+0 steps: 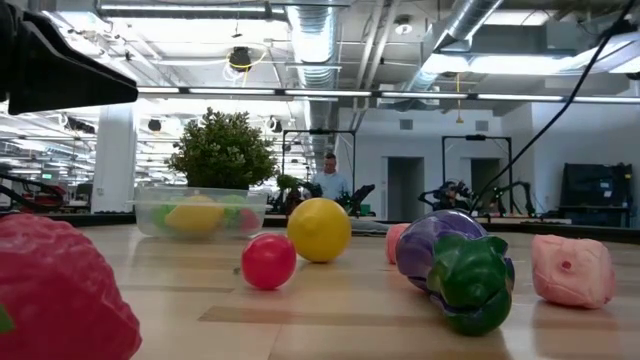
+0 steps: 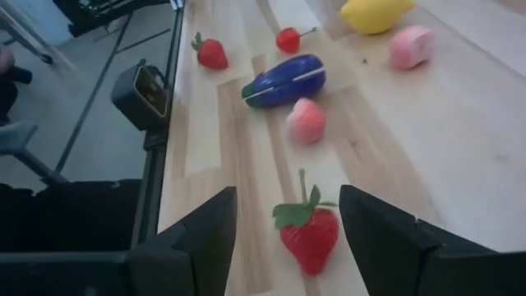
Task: Pick and placing Produce into tupperware
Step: Put the right strawberry into the transparent bin
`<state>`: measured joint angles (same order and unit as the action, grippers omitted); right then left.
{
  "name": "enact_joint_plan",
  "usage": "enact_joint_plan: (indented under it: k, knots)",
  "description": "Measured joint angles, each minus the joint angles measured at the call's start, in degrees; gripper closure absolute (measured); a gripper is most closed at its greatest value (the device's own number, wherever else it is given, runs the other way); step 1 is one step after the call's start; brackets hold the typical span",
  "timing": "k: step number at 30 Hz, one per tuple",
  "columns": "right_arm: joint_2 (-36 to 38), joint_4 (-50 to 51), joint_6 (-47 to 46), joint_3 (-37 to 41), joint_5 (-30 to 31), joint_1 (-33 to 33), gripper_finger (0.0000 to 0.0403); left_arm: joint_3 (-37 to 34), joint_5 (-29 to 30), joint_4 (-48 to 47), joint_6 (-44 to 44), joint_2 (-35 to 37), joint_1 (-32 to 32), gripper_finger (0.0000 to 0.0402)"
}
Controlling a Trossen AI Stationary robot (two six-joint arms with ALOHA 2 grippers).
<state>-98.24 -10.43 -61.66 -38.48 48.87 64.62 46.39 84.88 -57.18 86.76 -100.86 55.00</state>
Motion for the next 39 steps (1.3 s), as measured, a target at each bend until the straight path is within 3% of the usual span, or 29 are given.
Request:
enact_joint_plan:
  k: [14, 39]
  knots:
    - [-6.02, -2.28, -2.9, -0.02, 0.59, 0.35, 0.0163, 0.0, -0.48, 1.86, 0.0, 0.0, 0.02, 0.0171]
    - [-6.08, -0.3, -1.6, -1.64, -1.25, -1.77, 0.0163, 0.0, -2.05, 1.69, -0.11, 0.0, 0.02, 0.0171]
